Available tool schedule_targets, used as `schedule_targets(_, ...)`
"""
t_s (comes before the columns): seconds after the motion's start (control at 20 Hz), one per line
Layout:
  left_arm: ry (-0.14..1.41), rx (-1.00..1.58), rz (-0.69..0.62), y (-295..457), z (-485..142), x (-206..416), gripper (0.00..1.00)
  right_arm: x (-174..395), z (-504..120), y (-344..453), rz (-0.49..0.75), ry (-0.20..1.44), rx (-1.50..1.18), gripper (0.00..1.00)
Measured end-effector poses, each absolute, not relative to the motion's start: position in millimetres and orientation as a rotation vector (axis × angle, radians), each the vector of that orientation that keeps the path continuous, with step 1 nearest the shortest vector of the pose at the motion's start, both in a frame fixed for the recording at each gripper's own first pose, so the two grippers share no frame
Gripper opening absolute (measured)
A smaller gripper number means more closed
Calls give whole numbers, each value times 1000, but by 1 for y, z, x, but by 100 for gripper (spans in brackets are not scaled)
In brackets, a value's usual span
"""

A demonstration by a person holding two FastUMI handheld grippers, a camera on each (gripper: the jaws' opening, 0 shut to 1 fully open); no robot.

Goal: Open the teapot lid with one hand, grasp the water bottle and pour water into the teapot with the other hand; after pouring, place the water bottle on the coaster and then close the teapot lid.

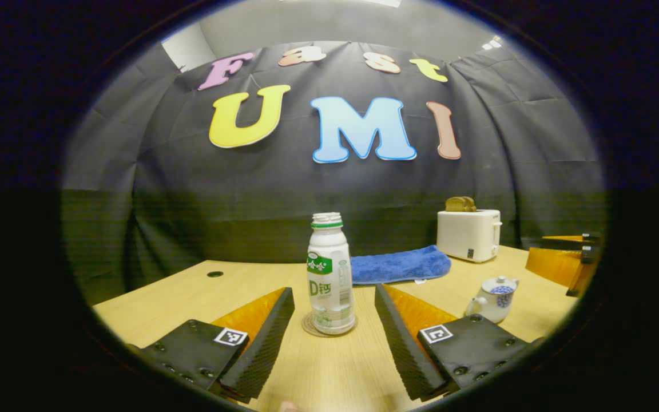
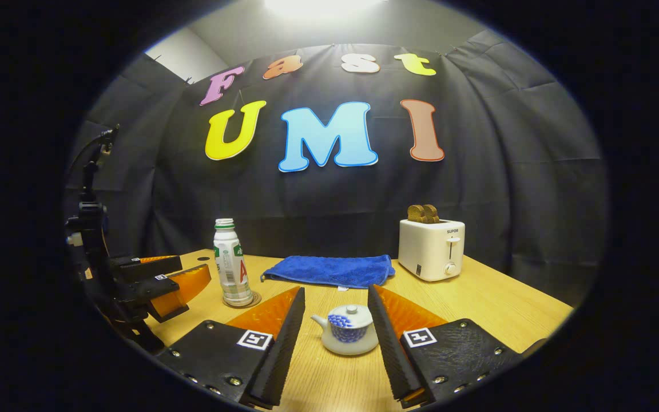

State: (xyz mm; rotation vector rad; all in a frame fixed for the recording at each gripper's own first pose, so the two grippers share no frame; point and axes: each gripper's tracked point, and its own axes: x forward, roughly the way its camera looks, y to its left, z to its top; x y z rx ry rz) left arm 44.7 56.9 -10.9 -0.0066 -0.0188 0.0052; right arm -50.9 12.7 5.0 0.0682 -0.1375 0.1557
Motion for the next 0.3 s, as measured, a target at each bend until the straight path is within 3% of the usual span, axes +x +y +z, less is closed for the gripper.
schedule_targets(0.1,-35,-12,-1,49,-8,23,89,-63,1,13,148,-139,55,69)
schedule_targets(0.2,-42,-27,-5,40,-9,7,99,-74,-3,16,143,-146,41,69)
schedule_targets(0.3,-40,-45,-1,34,-13,-5,94,-81,-8,19,142,-150,31,69)
